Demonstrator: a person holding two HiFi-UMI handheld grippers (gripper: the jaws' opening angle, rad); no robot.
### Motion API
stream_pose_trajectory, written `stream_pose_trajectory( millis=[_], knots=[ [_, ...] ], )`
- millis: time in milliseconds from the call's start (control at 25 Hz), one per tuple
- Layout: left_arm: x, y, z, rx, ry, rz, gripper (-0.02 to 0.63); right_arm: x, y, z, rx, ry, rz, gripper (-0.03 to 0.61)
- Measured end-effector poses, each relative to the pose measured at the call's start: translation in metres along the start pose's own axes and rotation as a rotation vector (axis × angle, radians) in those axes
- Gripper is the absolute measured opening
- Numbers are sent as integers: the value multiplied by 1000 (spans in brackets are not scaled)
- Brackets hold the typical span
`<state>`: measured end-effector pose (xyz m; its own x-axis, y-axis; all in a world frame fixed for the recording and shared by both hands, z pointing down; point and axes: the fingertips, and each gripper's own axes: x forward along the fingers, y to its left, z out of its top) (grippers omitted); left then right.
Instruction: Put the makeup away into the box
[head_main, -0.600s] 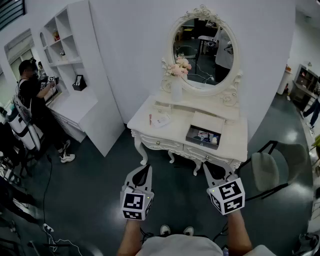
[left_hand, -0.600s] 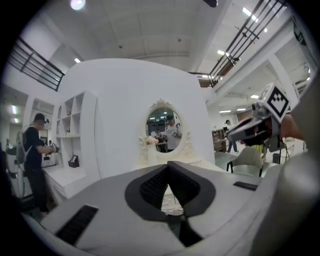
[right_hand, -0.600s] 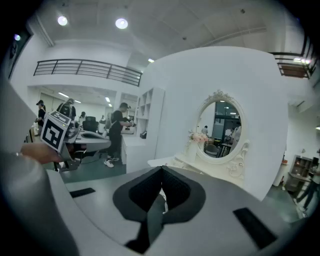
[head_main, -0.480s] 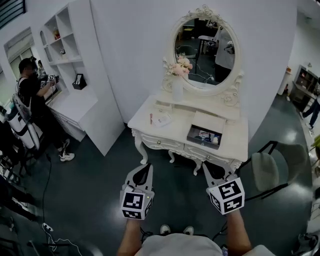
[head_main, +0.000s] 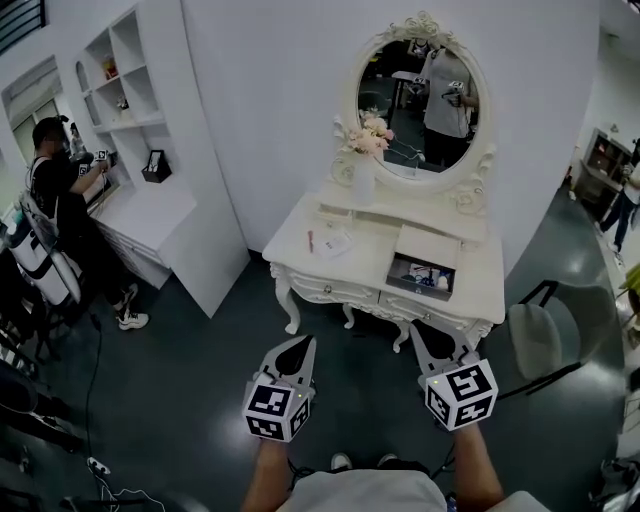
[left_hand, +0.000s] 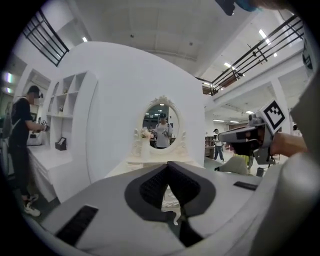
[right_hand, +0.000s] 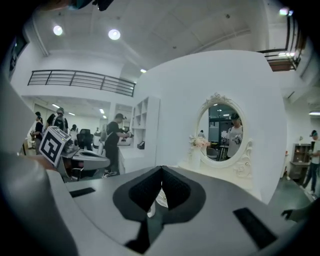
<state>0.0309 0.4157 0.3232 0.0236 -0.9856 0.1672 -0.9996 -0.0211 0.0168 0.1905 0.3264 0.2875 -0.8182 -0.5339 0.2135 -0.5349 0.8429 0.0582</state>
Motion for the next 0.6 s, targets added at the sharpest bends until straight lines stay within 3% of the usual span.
stream_pose_trajectory(
  millis=[120, 320, 600],
  knots=[
    [0, 13, -4, 35, 9, 1, 23, 9, 11, -1, 2, 8, 22, 2],
    [7, 25, -15, 172, 69, -7, 23, 26, 12, -8, 6, 44, 30, 2],
    [33, 47, -24, 182, 103, -3, 23, 67, -1, -10, -64, 70, 9, 2]
  ],
)
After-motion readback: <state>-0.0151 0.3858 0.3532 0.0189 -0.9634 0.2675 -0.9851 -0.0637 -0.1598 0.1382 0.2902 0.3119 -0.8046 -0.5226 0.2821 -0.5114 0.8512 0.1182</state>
